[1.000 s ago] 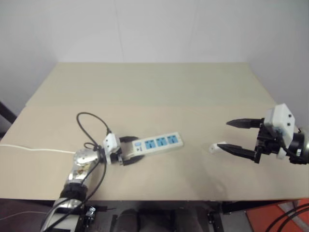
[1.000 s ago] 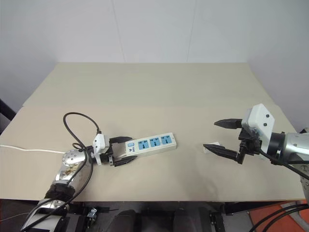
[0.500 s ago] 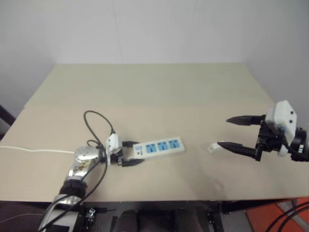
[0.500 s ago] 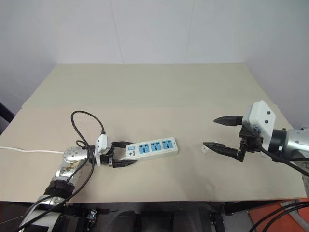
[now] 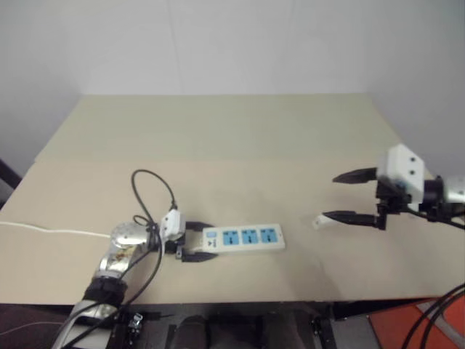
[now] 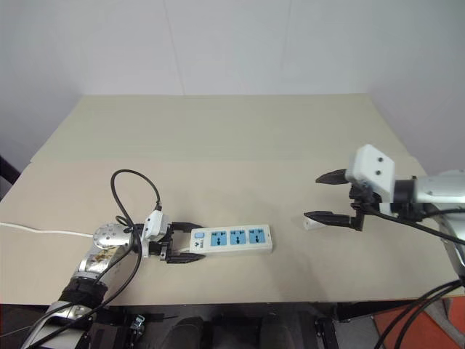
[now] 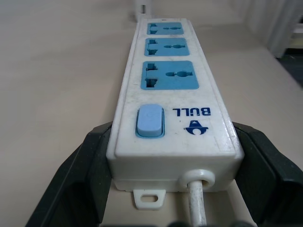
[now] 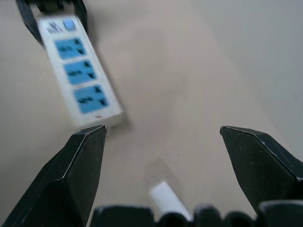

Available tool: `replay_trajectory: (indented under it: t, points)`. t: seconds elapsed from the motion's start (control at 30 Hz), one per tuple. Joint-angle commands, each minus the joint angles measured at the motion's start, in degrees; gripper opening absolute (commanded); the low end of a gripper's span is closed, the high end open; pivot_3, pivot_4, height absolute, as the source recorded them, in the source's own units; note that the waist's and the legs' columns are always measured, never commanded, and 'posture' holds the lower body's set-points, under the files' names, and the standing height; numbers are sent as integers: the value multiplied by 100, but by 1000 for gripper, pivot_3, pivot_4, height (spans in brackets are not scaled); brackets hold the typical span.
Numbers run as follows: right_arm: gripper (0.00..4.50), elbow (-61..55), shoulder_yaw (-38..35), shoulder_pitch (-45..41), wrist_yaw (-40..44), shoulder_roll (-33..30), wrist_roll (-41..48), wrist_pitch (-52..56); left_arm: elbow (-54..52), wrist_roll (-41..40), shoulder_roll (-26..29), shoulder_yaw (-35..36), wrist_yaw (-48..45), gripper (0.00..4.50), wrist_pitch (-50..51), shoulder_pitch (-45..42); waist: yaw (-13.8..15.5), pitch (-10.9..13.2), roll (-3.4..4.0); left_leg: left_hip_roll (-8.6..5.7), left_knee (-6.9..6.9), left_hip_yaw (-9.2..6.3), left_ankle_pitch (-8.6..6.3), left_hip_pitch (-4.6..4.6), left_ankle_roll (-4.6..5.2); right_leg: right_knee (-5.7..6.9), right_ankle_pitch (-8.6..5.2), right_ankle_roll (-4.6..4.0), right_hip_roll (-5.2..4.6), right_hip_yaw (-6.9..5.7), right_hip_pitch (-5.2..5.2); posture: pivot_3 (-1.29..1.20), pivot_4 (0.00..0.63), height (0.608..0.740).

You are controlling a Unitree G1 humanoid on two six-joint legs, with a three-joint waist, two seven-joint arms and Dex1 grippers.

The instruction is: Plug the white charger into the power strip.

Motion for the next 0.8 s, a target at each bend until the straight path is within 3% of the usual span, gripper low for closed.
replay_trajectory:
  t: [0.03,0.33,0.53,0.8]
  points:
    - [4500,100,769,-588,257,-163,-695,-171,-49,61,21,-159,-134,3263,-70,-35,-3,0,1,0,0,1,0,-2,0,0,0,0,0,1,-4,0,150,740]
    - [4500,1089,2822,-1886,1192,119,-2774,-1093,215,163,-9,-237,-108,3263,-283,-189,36,-1,2,-2,8,6,1,-68,0,13,20,-30,0,2,-75,0,150,740]
    - [4500,1833,3303,-2471,1469,588,-3521,-1689,272,184,-5,-277,-104,3263,-368,-183,34,-1,3,-2,9,8,1,-73,0,14,22,-32,1,2,-81,0,150,740]
    - [4500,2258,3681,-2479,1703,847,-4271,-2568,203,216,22,-308,-34,3263,-380,-105,35,-1,3,-2,9,10,1,-71,0,18,22,-32,1,2,-81,0,150,740]
